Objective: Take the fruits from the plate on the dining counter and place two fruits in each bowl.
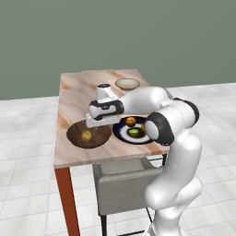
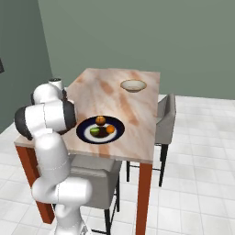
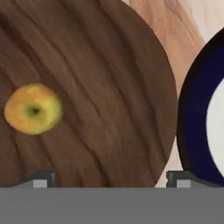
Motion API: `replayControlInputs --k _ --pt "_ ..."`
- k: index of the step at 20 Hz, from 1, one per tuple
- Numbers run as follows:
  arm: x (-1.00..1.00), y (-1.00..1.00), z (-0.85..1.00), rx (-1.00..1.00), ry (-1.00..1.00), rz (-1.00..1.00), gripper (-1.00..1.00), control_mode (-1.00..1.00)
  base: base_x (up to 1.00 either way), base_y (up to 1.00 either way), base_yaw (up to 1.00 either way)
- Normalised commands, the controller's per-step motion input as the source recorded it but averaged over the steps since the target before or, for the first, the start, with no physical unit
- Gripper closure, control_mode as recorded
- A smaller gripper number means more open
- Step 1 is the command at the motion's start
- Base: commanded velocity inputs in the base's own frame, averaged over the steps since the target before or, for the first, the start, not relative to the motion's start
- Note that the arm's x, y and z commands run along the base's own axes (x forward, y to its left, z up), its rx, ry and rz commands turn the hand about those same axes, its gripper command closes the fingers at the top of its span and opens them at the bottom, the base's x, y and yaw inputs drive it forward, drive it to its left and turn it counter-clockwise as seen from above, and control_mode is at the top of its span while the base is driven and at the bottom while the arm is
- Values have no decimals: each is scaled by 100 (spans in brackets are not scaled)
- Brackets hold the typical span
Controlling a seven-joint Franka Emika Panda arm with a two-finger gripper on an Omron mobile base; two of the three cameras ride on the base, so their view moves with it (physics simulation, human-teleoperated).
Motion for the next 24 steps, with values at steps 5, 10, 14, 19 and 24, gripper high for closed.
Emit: replayControlInputs --k 5,10,14,19,24 --pt "-23 -100 -24 3 0 -32 -100 -100 0 0 0" --pt "-10 -99 -6 5 0 -29 -100 -100 0 0 0" --pt "0 -77 11 1 1 -12 -100 -100 0 0 0" --pt "37 -21 1 -1 14 -1 -100 -100 0 0 0" --pt "55 0 -2 -3 20 0 -100 -100 0 0 0"
